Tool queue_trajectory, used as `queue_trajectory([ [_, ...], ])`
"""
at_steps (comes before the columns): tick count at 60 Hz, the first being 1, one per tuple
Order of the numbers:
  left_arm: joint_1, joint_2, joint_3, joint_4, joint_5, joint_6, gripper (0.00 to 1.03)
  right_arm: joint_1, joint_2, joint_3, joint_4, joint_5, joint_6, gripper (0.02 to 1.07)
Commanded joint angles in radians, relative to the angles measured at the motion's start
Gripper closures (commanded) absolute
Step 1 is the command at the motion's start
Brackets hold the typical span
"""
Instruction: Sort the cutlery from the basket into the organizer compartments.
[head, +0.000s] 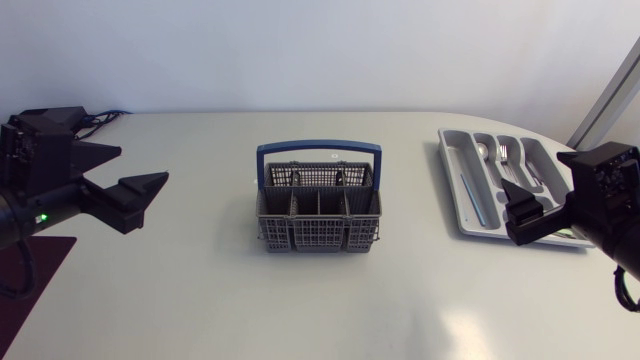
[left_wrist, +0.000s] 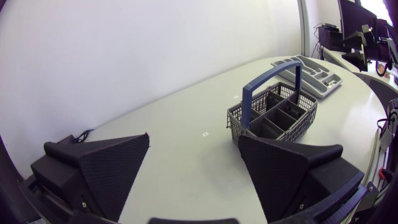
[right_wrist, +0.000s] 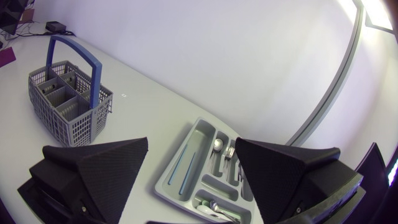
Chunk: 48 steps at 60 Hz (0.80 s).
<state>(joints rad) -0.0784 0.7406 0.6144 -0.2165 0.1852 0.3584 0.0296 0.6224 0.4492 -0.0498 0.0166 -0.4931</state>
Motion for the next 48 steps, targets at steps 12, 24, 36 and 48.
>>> queue_trajectory([
  [12, 0.039, -0.102, -0.073, -0.026, 0.0, -0.041, 0.04, -0.063, -0.13, -0.087, -0.002, 0.008, 0.035, 0.06],
  [24, 0.088, -0.236, -0.153, 0.025, -0.027, -0.09, 0.04, -0.055, -0.244, -0.17, 0.01, 0.002, 0.141, 0.06],
  [36, 0.088, -0.356, -0.258, 0.072, -0.062, -0.152, 0.04, -0.048, -0.355, -0.252, 0.022, -0.003, 0.244, 0.06],
  [48, 0.085, -0.468, -0.362, 0.114, -0.098, -0.212, 0.04, -0.04, -0.469, -0.336, 0.034, -0.009, 0.35, 0.06],
])
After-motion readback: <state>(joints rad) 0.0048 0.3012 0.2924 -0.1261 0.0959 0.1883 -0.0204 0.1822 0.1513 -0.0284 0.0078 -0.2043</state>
